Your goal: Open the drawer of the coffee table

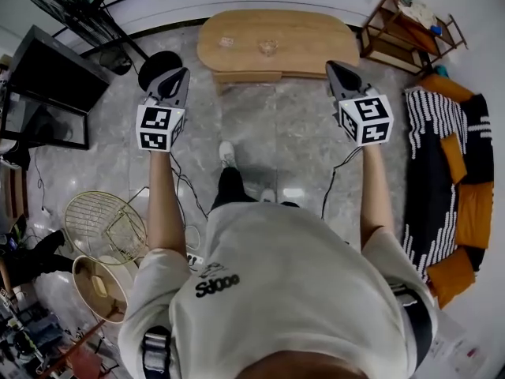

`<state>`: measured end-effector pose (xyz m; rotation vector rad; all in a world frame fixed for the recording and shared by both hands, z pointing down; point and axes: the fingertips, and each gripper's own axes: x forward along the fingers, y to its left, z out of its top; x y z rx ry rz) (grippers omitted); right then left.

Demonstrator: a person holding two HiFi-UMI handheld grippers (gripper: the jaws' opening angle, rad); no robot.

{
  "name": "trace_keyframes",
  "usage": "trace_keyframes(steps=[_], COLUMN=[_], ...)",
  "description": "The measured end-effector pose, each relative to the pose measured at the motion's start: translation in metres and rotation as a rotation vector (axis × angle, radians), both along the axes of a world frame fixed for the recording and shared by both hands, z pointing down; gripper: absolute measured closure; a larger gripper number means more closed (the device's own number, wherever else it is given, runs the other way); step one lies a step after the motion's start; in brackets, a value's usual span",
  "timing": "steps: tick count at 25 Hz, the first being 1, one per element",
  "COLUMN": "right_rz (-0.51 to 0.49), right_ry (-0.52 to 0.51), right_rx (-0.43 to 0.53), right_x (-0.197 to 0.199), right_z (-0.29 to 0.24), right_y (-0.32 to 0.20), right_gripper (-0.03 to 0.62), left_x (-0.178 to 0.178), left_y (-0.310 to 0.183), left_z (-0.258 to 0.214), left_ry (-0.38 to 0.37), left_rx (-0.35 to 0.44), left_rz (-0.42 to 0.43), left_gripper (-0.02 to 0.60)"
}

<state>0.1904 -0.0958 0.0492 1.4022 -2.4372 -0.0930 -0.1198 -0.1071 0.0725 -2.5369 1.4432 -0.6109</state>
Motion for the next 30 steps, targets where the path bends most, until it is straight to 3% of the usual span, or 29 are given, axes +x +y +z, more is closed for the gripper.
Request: trace_keyframes(steps=[11,18,22,30], right_rz=[0.048,0.06,0.104,0.147], right_ry=[0.026,-0.032,-0.051,0.051], right_rx=[0.008,-0.052,-0.06,-0.066], right_x=[-0.037,-0.059,-0.06,-0.042], right_z=[0.001,0.017,0.025,0.077], right_y=[-0.105,-0.165,-0.196,-0.22], right_gripper=[0.588,0.588,0.588,0.588], left_x=[-0.044,-0.06,-0.074,-0.075], left_y=[-0.127,-0.195,-0.231,-0.265], left_z=[-0.001,0.019,0.03,0.078], left_ry=[0.002,-0.045,-0.028,0.01], left_rx=[0.034,-0.028,-0.059,-0.103], left_rz=[-0.008,0.063,0.034,0.05], left_gripper=[0.563,0.563,0.563,0.563])
